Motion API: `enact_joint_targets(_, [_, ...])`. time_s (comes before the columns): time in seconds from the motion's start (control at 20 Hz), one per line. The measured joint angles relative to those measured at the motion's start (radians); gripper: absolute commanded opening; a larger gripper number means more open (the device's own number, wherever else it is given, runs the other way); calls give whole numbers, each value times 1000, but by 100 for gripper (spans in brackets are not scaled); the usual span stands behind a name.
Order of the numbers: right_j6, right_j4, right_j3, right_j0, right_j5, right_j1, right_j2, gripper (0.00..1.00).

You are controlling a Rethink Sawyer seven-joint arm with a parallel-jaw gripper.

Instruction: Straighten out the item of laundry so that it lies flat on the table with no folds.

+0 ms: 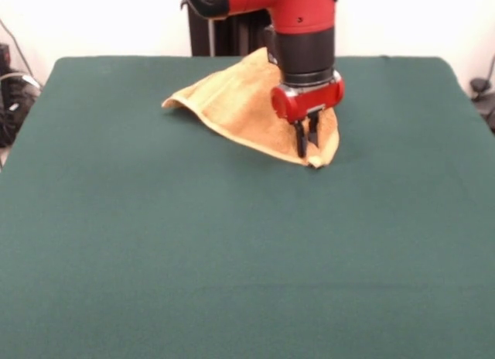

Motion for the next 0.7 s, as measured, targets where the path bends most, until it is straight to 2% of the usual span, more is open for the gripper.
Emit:
enact_joint_targets(0.45, [0,-14,-37,-12,-51,20,22,0])
enact_joint_targets(0.7, [0,-30,-68,-37,-51,35,70,0])
